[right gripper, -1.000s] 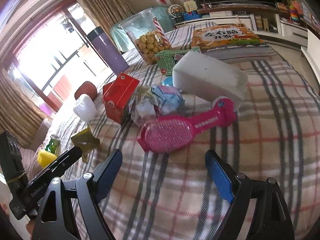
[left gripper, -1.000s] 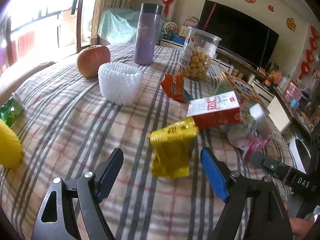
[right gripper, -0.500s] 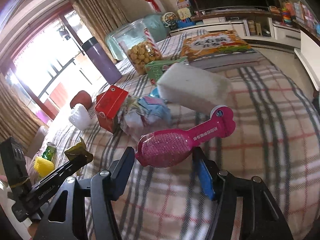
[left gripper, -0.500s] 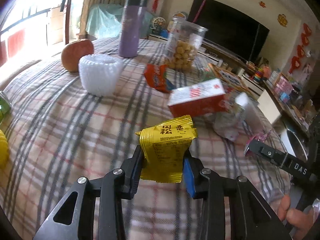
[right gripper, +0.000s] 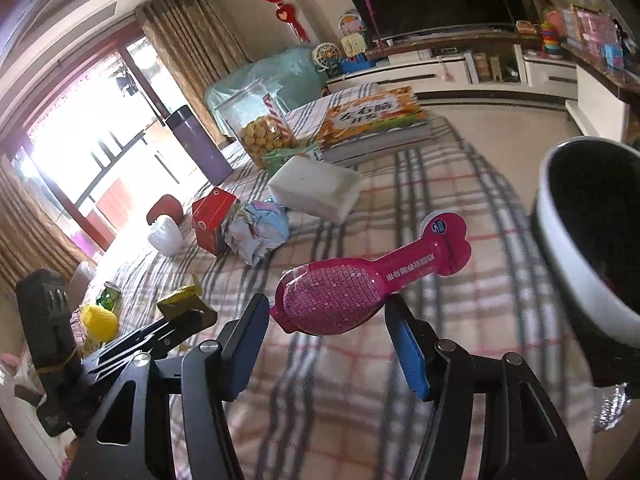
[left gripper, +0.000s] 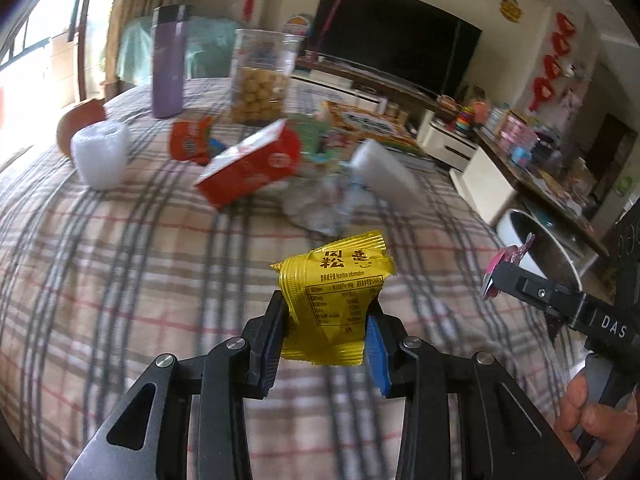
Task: Collect trash
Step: 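Carry the yellow packet and pink brush over the bin and release both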
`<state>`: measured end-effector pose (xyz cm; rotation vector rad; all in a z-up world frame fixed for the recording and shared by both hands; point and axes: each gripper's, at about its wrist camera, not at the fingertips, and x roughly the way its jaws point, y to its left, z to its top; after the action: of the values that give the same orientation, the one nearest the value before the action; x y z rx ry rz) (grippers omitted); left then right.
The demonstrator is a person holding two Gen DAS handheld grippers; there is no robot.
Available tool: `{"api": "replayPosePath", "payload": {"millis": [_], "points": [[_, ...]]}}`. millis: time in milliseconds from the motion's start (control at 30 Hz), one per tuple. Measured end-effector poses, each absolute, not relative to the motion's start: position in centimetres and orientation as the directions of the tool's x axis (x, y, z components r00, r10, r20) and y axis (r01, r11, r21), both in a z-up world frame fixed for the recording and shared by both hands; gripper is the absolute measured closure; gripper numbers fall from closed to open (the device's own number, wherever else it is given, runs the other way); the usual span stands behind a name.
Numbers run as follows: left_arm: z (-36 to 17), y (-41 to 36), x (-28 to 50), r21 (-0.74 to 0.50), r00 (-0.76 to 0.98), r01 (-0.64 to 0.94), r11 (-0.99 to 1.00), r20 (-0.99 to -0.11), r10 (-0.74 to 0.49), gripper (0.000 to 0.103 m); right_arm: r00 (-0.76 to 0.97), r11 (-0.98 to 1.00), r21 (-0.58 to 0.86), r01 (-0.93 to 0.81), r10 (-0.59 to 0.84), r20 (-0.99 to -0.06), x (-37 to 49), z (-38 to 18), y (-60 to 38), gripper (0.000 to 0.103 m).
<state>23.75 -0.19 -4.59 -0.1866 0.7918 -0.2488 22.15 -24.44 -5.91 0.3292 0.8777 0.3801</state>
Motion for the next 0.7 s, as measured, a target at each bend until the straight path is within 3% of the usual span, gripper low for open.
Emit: {"api": "replayPosePath", "payload": {"millis": [700], "points": [[-3.1,-9.9,23.7,-0.232,0.621,0.322,0.918,-0.68,-0.39,0.067,0.66,0.925,0.364,-0.11,0.342,-0.668,18.8,-3.8,-34.4,0.042]]}}
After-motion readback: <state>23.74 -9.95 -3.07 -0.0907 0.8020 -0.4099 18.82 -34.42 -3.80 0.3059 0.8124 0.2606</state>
